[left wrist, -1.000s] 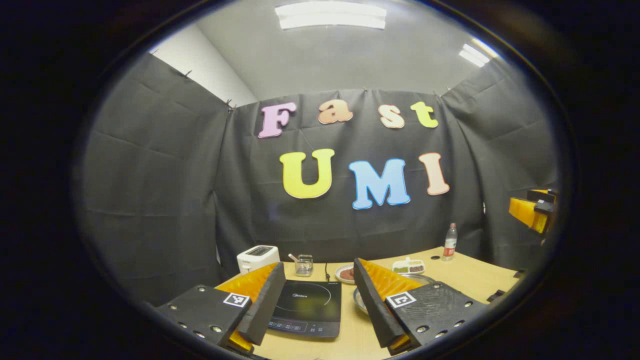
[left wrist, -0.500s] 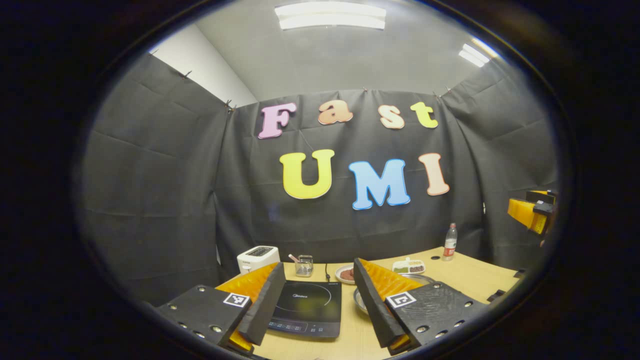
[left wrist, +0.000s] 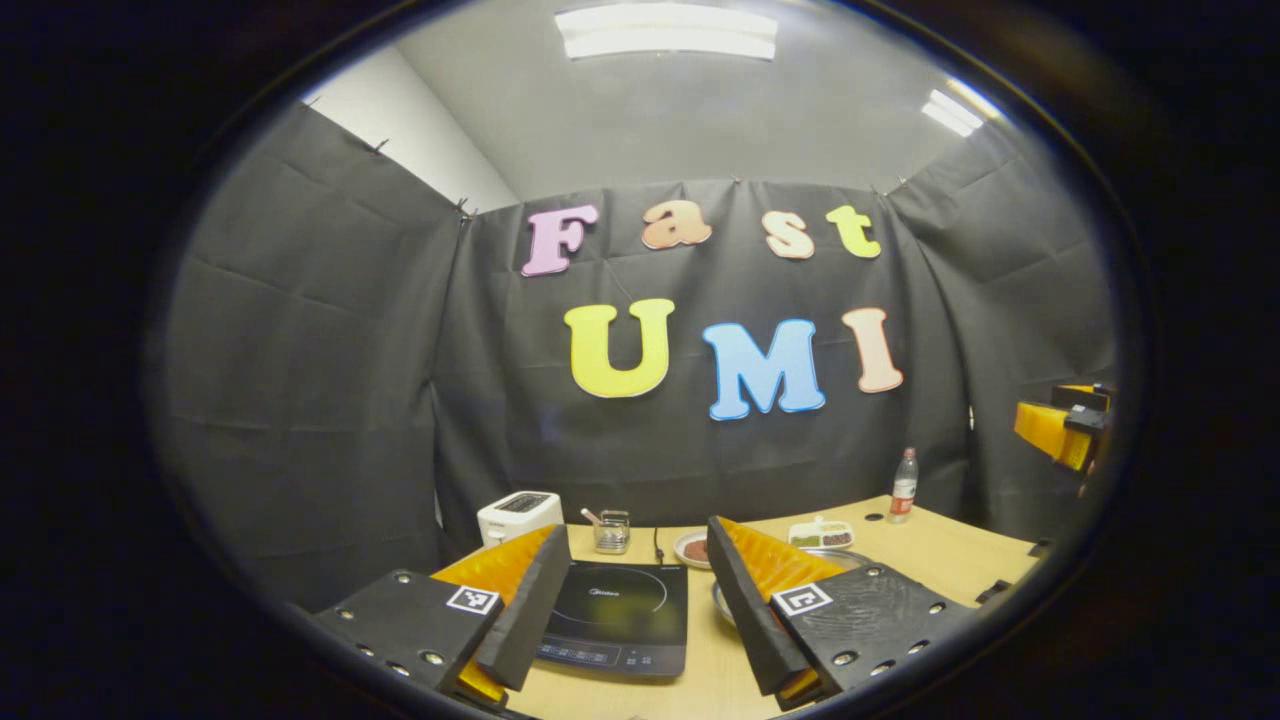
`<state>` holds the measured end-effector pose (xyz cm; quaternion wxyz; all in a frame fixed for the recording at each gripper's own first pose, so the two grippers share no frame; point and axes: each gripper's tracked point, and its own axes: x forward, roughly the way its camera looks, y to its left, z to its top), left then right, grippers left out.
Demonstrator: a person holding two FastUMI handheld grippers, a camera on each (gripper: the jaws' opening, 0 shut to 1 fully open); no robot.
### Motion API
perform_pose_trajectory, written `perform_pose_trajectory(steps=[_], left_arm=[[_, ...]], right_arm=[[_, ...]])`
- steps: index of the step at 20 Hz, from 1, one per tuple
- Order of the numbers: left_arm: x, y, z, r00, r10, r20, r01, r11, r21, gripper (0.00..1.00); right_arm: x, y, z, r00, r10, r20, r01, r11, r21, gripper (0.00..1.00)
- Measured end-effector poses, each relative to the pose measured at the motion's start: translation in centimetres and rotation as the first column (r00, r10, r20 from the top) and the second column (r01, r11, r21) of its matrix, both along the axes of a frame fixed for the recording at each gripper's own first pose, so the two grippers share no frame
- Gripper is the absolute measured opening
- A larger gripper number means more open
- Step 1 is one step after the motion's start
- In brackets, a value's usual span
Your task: First push the handle of the pot to place it horizontally, then grasp the pot with both hands and set it on the induction cooktop.
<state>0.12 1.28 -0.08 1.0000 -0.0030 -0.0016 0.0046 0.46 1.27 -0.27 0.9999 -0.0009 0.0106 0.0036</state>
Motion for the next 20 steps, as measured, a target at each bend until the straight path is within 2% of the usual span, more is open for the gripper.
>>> perform_pose_trajectory(steps=[2, 6, 7, 8, 9, 11, 13, 15, 17, 19, 20], left_arm=[[0.0, 0.3, 0.0, 1.0, 0.001, -0.001, -0.001, 1.0, 0.0, 0.81], [0.0, 1.0, -0.3, 1.0, 0.008, -0.006, -0.008, 1.0, 0.003, 0.83], [0.1, 1.1, -0.3, 1.0, 0.009, -0.007, -0.009, 1.0, 0.004, 0.81], [0.2, 1.2, -0.2, 1.0, 0.01, -0.006, -0.01, 1.0, 0.005, 0.81], [0.2, 1.4, -0.1, 1.0, 0.012, -0.004, -0.012, 1.0, 0.006, 0.83], [0.4, 1.7, 0.1, 1.0, 0.012, -0.001, -0.012, 1.0, 0.011, 0.81], [0.6, 1.8, 0.3, 1.0, 0.01, 0.004, -0.01, 1.0, 0.013, 0.81], [0.8, 2.0, 0.3, 1.0, 0.01, 0.008, -0.01, 1.0, 0.013, 0.81], [0.9, 2.5, 0.4, 1.0, 0.014, 0.013, -0.014, 1.0, 0.012, 0.81], [1.0, 3.3, 0.4, 1.0, 0.019, 0.017, -0.019, 1.0, 0.016, 0.81], [1.1, 3.6, 0.4, 1.0, 0.021, 0.02, -0.022, 1.0, 0.018, 0.81]], right_arm=[[0.0, 0.2, -0.1, 1.0, 0.002, -0.002, -0.002, 1.0, -0.005, 0.96], [0.1, 0.8, -0.4, 1.0, 0.008, -0.013, -0.008, 1.0, -0.015, 0.77], [0.1, 1.0, -0.4, 1.0, 0.011, -0.016, -0.012, 1.0, -0.016, 0.68], [0.2, 1.2, -0.5, 1.0, 0.013, -0.018, -0.013, 1.0, -0.018, 0.66], [0.2, 1.4, -0.5, 1.0, 0.018, -0.021, -0.018, 1.0, -0.019, 0.59], [0.5, 2.0, -0.8, 0.999, 0.032, -0.036, -0.033, 0.999, -0.02, 0.47], [0.7, 2.4, -1.4, 0.998, 0.046, -0.049, -0.047, 0.999, -0.024, 0.45], [0.8, 3.6, -1.6, 0.995, 0.074, -0.071, -0.075, 0.997, -0.018, 0.29], [0.4, 3.7, -1.6, 0.995, 0.071, -0.065, -0.073, 0.997, -0.025, 0.26], [0.9, 4.6, -1.7, 0.995, 0.071, -0.072, -0.073, 0.997, -0.028, 0.04], [0.7, 4.3, -1.9, 0.995, 0.066, -0.073, -0.069, 0.997, -0.036, 0.07]])
